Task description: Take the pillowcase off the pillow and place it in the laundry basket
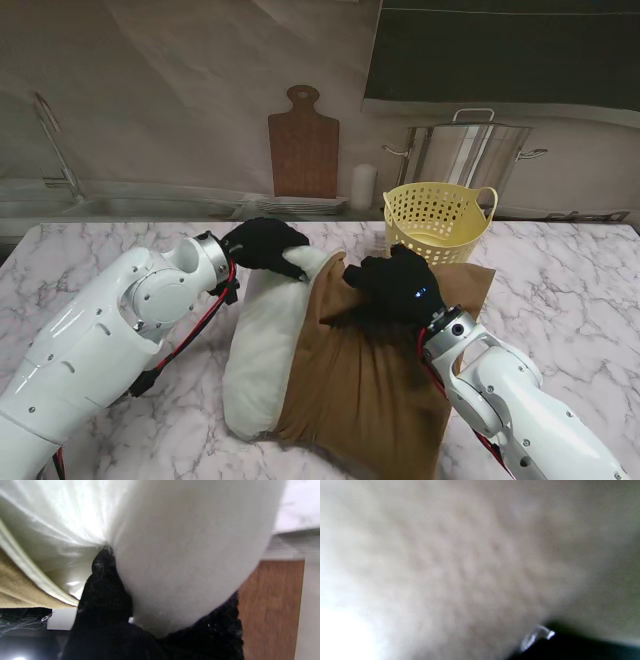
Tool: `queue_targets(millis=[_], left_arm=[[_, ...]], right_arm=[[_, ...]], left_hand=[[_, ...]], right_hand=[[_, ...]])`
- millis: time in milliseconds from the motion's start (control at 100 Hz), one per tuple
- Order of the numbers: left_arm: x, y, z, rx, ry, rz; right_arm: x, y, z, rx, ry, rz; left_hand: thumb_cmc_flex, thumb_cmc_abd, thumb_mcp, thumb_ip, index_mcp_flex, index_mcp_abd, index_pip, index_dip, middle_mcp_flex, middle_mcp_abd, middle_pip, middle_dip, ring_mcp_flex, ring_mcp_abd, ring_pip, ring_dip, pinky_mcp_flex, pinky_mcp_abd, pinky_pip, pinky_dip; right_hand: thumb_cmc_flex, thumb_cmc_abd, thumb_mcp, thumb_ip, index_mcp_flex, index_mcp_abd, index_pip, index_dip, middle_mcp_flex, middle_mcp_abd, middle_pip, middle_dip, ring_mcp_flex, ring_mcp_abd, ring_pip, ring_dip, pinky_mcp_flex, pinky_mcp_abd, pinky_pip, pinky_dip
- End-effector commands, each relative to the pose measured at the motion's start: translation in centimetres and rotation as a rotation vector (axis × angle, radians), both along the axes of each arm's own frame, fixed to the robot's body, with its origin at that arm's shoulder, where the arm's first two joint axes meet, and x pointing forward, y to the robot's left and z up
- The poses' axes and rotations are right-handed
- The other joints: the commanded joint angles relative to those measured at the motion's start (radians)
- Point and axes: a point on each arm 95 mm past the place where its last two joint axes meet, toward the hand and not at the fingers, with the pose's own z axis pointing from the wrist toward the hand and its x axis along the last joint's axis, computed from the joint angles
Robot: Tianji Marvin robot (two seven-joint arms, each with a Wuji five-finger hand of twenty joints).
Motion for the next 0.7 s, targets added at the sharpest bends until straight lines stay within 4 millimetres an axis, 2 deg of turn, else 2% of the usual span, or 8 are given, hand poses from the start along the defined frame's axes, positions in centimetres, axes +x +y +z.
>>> queue_targets(millis=[0, 190, 300, 380, 460, 550, 640, 690], left_arm=[[-0.5, 0.0, 0.8, -0.02, -0.009, -0.015], [-0.8, 1.9, 1.9, 0.005, -0.095, 0.003], [-0.9, 2.5, 2.2, 0.009, -0.123, 0.012], [-0.9, 2.7, 2.4, 0.013, -0.151, 0.019], [-0.9, 2.6, 2.5, -0.009, -0.162, 0.023], [-1.0, 2.5, 2.7, -0.012, -0.172, 0.018], [-1.2, 2.2, 2.9, -0.017, -0.179, 0.006], [-1.2, 2.0, 3.0, -0.017, -0.192, -0.001]], right_arm=[[-0.4, -0.4, 0.5, 0.005, -0.011, -0.029], [-0.8, -1.9, 0.0, -0.003, 0.024, -0.094], [-0.9, -2.4, -0.1, 0.017, 0.021, -0.12], [-0.9, -2.4, -0.1, 0.031, 0.011, -0.128], [-0.9, -2.3, 0.1, 0.029, -0.003, -0.129], [-0.7, -1.9, 0.1, 0.047, -0.041, -0.113], [-0.6, -1.4, 0.0, 0.054, -0.049, -0.098], [-0.5, -1.2, -0.1, 0.046, -0.038, -0.097]], left_hand=[[0.139, 0.11, 0.071, 0.034, 0.007, -0.052, 0.095, 0.056, 0.071, -0.078, 0.087, 0.014, 0.064, -0.087, 0.078, 0.038, 0.012, -0.05, 0.123, 0.005], [0.144, 0.137, 0.068, 0.027, -0.019, -0.07, 0.105, 0.081, 0.047, -0.091, 0.101, 0.005, 0.045, -0.091, 0.062, 0.047, 0.004, -0.067, 0.09, -0.01], [0.147, 0.161, 0.066, 0.025, -0.044, -0.08, 0.111, 0.109, 0.017, -0.08, 0.116, 0.009, 0.03, -0.099, 0.058, 0.063, -0.009, -0.075, 0.067, -0.012], [0.152, 0.177, 0.062, 0.024, -0.067, -0.082, 0.116, 0.14, 0.0, -0.089, 0.133, 0.012, 0.018, -0.102, 0.057, 0.075, -0.015, -0.081, 0.056, -0.009], [0.156, 0.184, 0.062, 0.024, -0.074, -0.074, 0.117, 0.154, -0.006, -0.089, 0.14, 0.012, 0.016, -0.102, 0.059, 0.081, -0.016, -0.083, 0.054, -0.007], [0.157, 0.185, 0.06, 0.024, -0.077, -0.071, 0.117, 0.162, -0.008, -0.084, 0.146, 0.01, 0.014, -0.103, 0.063, 0.087, -0.015, -0.083, 0.053, -0.005], [0.158, 0.185, 0.059, 0.024, -0.076, -0.072, 0.115, 0.166, -0.009, -0.085, 0.149, 0.007, 0.014, -0.105, 0.066, 0.09, -0.014, -0.086, 0.053, -0.004], [0.156, 0.186, 0.058, 0.024, -0.078, -0.072, 0.113, 0.167, -0.01, -0.086, 0.149, 0.005, 0.013, -0.105, 0.066, 0.09, -0.014, -0.087, 0.053, -0.003]], right_hand=[[0.195, 0.168, 0.177, 0.128, -0.033, -0.053, 0.073, -0.048, 0.036, -0.061, 0.077, 0.008, 0.047, -0.062, -0.002, -0.009, -0.009, -0.013, 0.007, -0.011], [0.139, 0.242, 0.053, 0.134, -0.049, 0.075, 0.041, -0.14, 0.096, -0.038, 0.046, -0.068, 0.045, -0.013, -0.019, -0.002, 0.006, 0.02, -0.001, -0.025], [0.108, 0.296, -0.012, 0.138, -0.013, 0.091, 0.003, -0.113, 0.103, -0.019, 0.008, -0.11, 0.043, 0.012, -0.052, -0.009, -0.002, 0.034, -0.011, -0.031], [0.062, 0.328, -0.098, 0.167, 0.008, 0.101, -0.107, -0.035, 0.069, -0.006, -0.022, -0.14, 0.043, 0.033, -0.122, -0.029, -0.03, 0.039, -0.028, -0.032], [0.12, 0.245, -0.079, 0.168, -0.046, 0.05, -0.024, -0.044, 0.042, -0.026, -0.02, -0.142, 0.044, 0.016, -0.162, -0.028, -0.04, 0.028, -0.038, -0.032], [0.2, 0.156, 0.102, 0.155, -0.047, -0.025, 0.075, -0.071, 0.075, -0.066, 0.054, -0.113, 0.046, -0.032, -0.087, 0.008, -0.009, 0.002, -0.022, -0.032], [0.182, 0.137, 0.135, 0.146, -0.028, -0.062, 0.088, -0.068, 0.083, -0.069, 0.07, -0.103, 0.049, -0.04, -0.058, 0.01, -0.002, -0.002, -0.02, -0.035], [0.061, 0.104, 0.077, 0.143, -0.08, -0.044, 0.06, -0.083, 0.019, -0.053, 0.016, -0.12, 0.025, -0.011, -0.156, -0.039, -0.045, 0.006, -0.056, -0.046]])
